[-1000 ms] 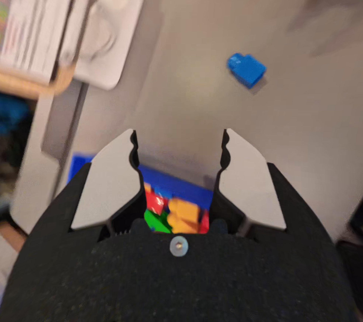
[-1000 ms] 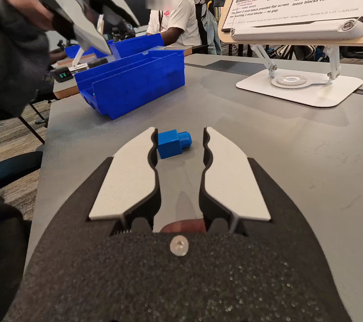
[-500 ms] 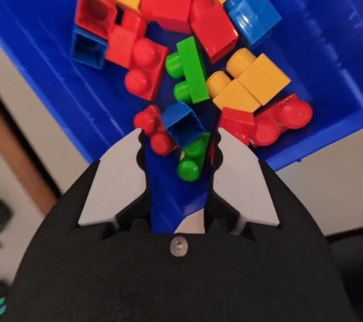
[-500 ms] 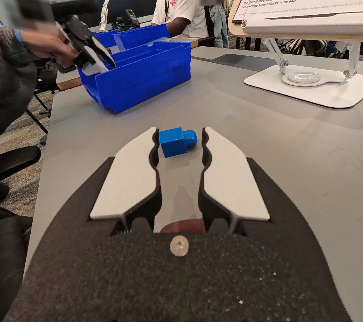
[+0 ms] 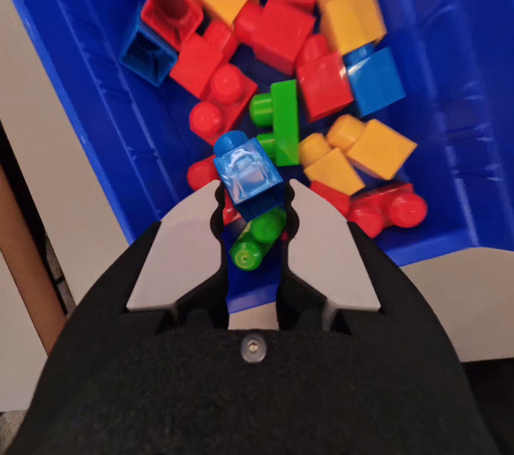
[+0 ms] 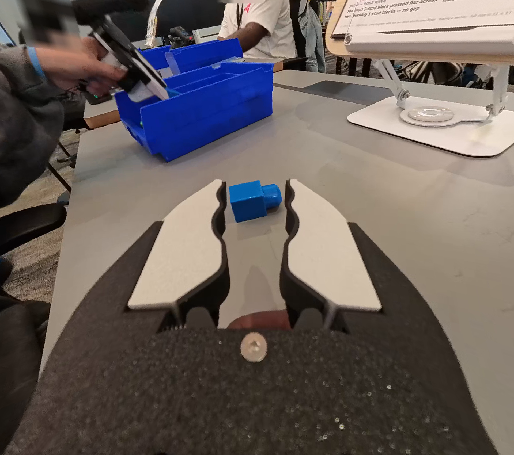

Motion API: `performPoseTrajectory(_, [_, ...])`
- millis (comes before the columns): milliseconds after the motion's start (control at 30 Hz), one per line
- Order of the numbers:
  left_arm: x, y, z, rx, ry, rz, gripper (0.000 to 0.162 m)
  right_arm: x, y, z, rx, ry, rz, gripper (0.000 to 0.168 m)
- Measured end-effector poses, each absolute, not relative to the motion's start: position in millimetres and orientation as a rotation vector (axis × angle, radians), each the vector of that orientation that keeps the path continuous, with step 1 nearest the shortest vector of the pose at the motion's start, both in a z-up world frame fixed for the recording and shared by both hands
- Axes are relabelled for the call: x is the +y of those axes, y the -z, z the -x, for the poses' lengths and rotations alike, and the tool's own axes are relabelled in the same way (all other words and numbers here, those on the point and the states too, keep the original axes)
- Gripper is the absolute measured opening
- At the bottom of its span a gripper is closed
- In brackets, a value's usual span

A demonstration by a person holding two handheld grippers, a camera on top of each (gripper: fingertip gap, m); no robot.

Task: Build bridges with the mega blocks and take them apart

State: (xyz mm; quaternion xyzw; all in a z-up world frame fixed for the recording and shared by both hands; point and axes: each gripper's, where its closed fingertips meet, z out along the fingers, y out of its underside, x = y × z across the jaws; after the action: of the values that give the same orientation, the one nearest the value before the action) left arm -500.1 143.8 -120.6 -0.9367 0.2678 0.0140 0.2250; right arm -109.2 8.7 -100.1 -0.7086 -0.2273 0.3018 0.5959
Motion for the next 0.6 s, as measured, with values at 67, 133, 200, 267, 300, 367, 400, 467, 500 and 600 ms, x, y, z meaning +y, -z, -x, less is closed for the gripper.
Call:
performPoseTrajectory(67, [133, 100, 475, 0.777, -0.026, 2.481, 0.041, 9, 101, 110, -0.534, -0.696, 1.650, 0.040])
performPoseTrajectory(133, [117, 77, 439, 0.822, 0.005, 2.351, 0.041, 9, 101, 110, -0.533, -0.697, 1.653, 0.040])
performPoseTrajectory(200, [92, 59, 386, 0.904, 0.117, 2.201, 0.040, 9, 101, 109, -0.526, -0.700, 1.652, 0.040])
performPoseTrajectory(267, [67, 60, 331, 0.973, 0.254, 2.125, 0.040, 9, 100, 109, -0.521, -0.701, 1.650, 0.040])
performPoseTrajectory(300, [56, 69, 305, 1.018, 0.314, 2.108, 0.040, 9, 100, 109, -0.522, -0.700, 1.650, 0.040])
performPoseTrajectory(367, [46, 98, 266, 1.107, 0.344, 2.092, 0.040, 9, 100, 110, -0.529, -0.695, 1.648, 0.040])
performPoseTrajectory(400, [46, 115, 253, 1.149, 0.316, 2.082, 0.040, 8, 100, 110, -0.533, -0.691, 1.645, 0.039])
performPoseTrajectory(467, [45, 145, 233, 1.240, 0.307, 2.066, 0.040, 8, 100, 110, -0.535, -0.689, 1.642, 0.039])
performPoseTrajectory(500, [47, 155, 226, 1.268, 0.317, 2.057, 0.040, 8, 100, 110, -0.534, -0.690, 1.642, 0.039])
performPoseTrajectory(600, [56, 171, 221, 1.295, 0.348, 2.059, 0.040, 8, 100, 109, -0.529, -0.695, 1.642, 0.039])
